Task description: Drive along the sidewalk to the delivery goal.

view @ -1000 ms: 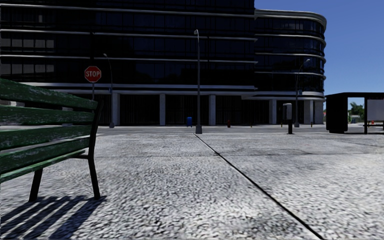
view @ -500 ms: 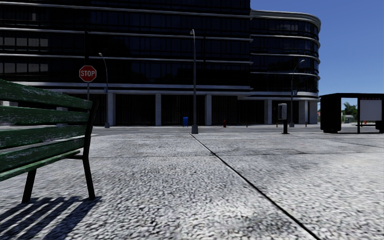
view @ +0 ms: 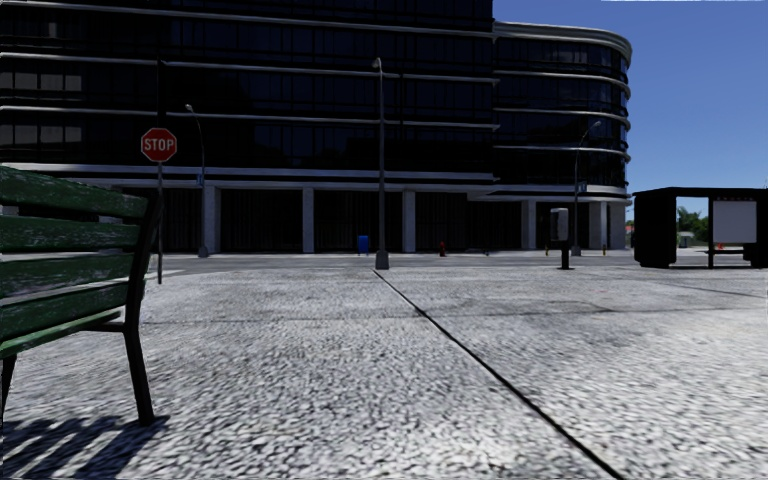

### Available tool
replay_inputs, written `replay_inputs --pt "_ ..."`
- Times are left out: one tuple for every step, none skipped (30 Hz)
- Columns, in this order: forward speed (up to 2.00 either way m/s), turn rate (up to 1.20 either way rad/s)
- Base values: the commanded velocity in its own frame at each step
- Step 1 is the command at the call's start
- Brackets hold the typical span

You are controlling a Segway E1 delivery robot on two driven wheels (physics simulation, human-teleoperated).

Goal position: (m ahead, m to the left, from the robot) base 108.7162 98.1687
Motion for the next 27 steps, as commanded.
replay_inputs --pt "1.44 -0.37" --pt "1.44 -0.37" --pt "1.44 -0.44" --pt "1.44 -0.52" --pt "1.44 -0.55" --pt "1.44 -0.55" --pt "1.44 -0.56" --pt "1.44 -0.54" --pt "1.44 -0.36" --pt "1.44 -0.36" --pt "1.44 -0.18" --pt "1.44 -0.13" --pt "1.44 -0.11" --pt "1.43 -0.11" --pt "1.43 -0.11" --pt "1.43 -0.11" --pt "1.43 -0.11" --pt "1.43 -0.11" --pt "1.43 -0.11" --pt "1.43 -0.02" --pt "1.43 0.00" --pt "1.43 0.00" --pt "1.43 0.00" --pt "1.43 0.00" --pt "1.43 0.00" --pt "1.43 0.00" --pt "1.43 0.00"
